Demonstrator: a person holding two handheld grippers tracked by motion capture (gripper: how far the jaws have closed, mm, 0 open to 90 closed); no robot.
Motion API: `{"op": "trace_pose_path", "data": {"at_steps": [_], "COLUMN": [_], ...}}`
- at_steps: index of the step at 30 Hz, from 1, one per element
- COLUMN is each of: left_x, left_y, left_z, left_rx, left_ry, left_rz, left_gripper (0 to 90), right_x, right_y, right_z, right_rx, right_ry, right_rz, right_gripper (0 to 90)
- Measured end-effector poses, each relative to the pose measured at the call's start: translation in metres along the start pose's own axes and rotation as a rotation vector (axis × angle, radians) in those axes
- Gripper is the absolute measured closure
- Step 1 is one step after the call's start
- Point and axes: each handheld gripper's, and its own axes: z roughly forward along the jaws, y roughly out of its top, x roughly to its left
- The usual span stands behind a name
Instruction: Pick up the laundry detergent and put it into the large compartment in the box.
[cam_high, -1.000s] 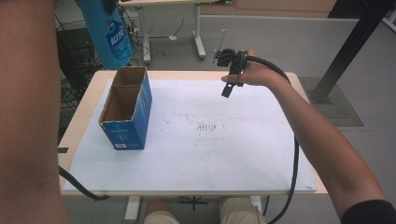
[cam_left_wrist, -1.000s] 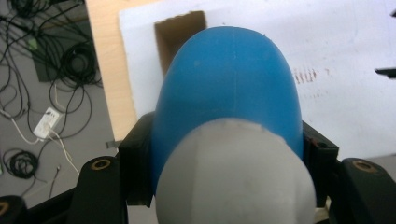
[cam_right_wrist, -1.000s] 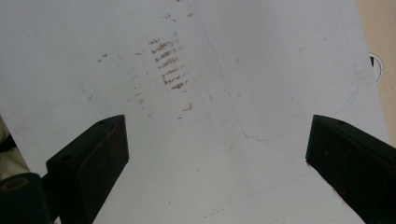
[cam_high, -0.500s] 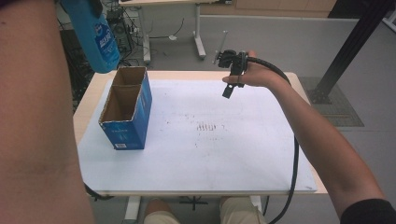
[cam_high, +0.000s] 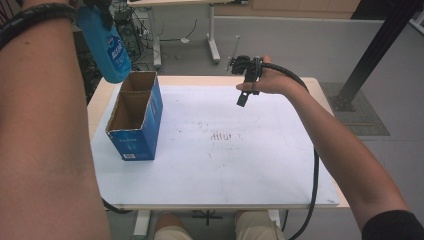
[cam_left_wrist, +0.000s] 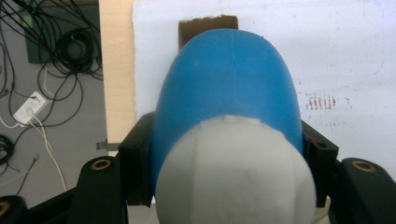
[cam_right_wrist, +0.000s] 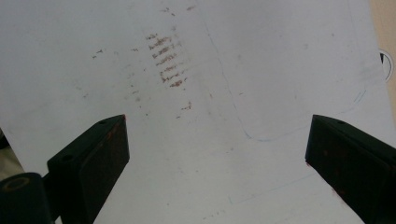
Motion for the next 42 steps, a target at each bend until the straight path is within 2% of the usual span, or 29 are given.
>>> {"op": "trace_pose_path", "data": {"at_steps": [9,17,25,42], "left_x": [0.009,0.011,0.014,0.025], "left_y": [0.000,0.001,-0.003,-0.013], "left_z": [0.027,0.045,0.062,0.101], "left_rx": [0.021,0.040,0.052,0.083], "left_ry": [-0.011,-0.017,-0.018,-0.048], "left_rz": [-0.018,-0.030,-0.036,-0.057], "left_gripper": [37.6,37.5,37.5,37.6], "right_x": [-0.001,0.000,0.000,0.004], "right_y": [-0.003,-0.006,-0.006,-0.004], "right_z": [0.001,0.002,0.003,0.008], "right_rx": [0.002,-0.009,0.001,0.005], "right_ry": [0.002,0.002,0.004,0.010], "right_rz": [0.009,0.013,0.012,0.009], "right_gripper": [6.0,6.1,6.1,6.1]}}
